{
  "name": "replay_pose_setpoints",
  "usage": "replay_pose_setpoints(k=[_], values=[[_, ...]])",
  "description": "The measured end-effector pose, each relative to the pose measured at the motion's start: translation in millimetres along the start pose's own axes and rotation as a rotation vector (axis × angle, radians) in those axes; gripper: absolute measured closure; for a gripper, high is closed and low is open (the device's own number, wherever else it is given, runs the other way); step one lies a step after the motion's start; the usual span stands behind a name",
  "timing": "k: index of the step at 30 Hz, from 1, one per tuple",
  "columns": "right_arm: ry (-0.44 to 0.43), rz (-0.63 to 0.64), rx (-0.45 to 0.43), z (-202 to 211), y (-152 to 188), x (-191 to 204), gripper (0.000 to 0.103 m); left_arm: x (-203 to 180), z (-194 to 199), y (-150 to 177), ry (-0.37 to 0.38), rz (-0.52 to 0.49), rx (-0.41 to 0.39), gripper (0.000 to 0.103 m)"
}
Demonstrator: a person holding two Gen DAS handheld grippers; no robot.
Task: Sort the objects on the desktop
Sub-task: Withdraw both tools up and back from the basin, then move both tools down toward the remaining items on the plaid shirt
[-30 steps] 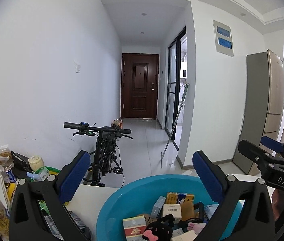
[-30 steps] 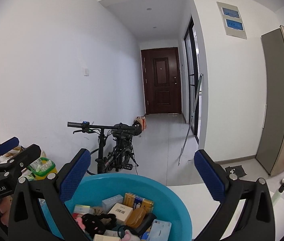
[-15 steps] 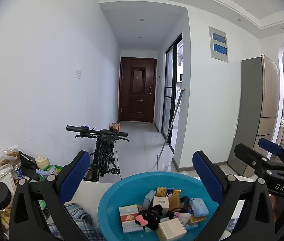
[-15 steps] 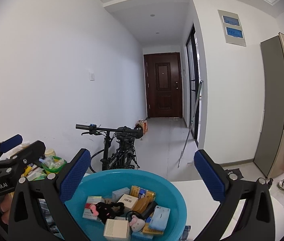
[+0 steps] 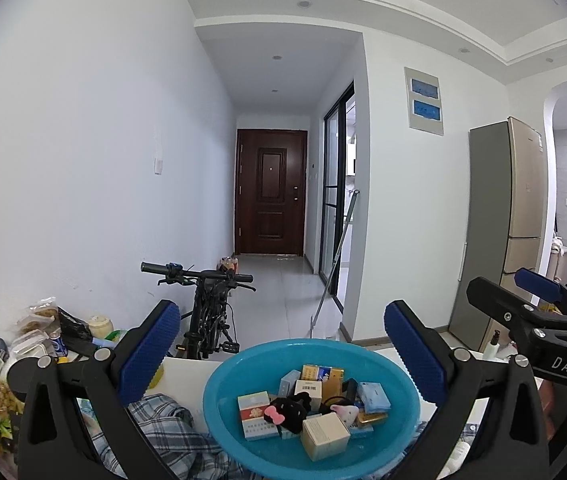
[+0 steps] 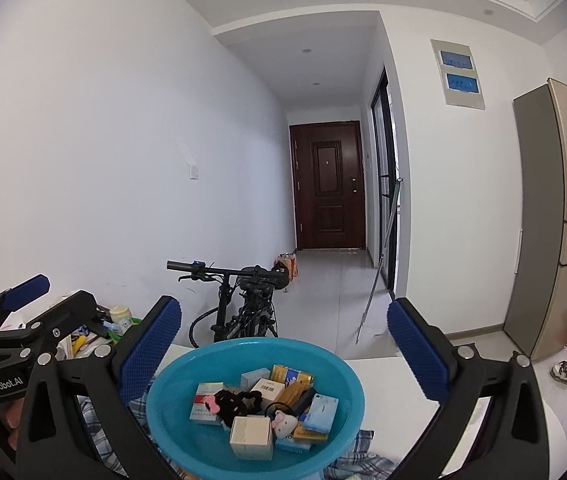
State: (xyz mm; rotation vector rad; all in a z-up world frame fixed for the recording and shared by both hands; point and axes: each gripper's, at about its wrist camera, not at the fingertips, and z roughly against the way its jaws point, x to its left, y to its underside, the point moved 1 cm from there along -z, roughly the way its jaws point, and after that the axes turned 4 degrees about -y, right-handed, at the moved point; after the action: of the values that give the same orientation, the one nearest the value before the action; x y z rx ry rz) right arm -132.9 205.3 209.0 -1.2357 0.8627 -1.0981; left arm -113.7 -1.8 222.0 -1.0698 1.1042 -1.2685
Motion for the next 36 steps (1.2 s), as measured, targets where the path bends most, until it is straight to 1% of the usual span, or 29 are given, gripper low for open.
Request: replay_pose_setpoints(k=[5, 10, 16, 20, 23, 28, 32, 36], values=[[-0.006, 0.001, -0.013, 25, -2, 6, 0.000, 0, 30, 0, 0.004, 0.006, -0.019, 0.000], [-0.001, 0.013, -0.035, 48, -5, 14, 0.000, 3, 52, 1, 0.006, 0.013, -0.020, 0.000], [-0.002, 0.030, -0.036, 61, -3, 21, 0.000, 4, 73, 2, 0.006, 0.008, -0.027, 0.000], [-0.006, 0.027, -0.039, 65, -1, 22, 0.000, 5, 77, 2, 0.003, 0.002, -0.026, 0.000], [-0.007, 0.021, -0.040, 67, 4, 21, 0.000, 5, 80, 7, 0.013, 0.007, -0.022, 0.000], [-0.002, 0.025, -0.031, 69, 17, 21, 0.000, 3, 86, 23, 0.038, 0.003, -0.009, 0.000], [0.008, 0.046, -0.038, 76, 31, 25, 0.000, 3, 90, 39, 0.025, 0.001, -0.011, 0.000], [0.014, 0.062, -0.040, 81, 46, 31, 0.000, 6, 86, 55, 0.030, 0.014, 0.018, 0.000]])
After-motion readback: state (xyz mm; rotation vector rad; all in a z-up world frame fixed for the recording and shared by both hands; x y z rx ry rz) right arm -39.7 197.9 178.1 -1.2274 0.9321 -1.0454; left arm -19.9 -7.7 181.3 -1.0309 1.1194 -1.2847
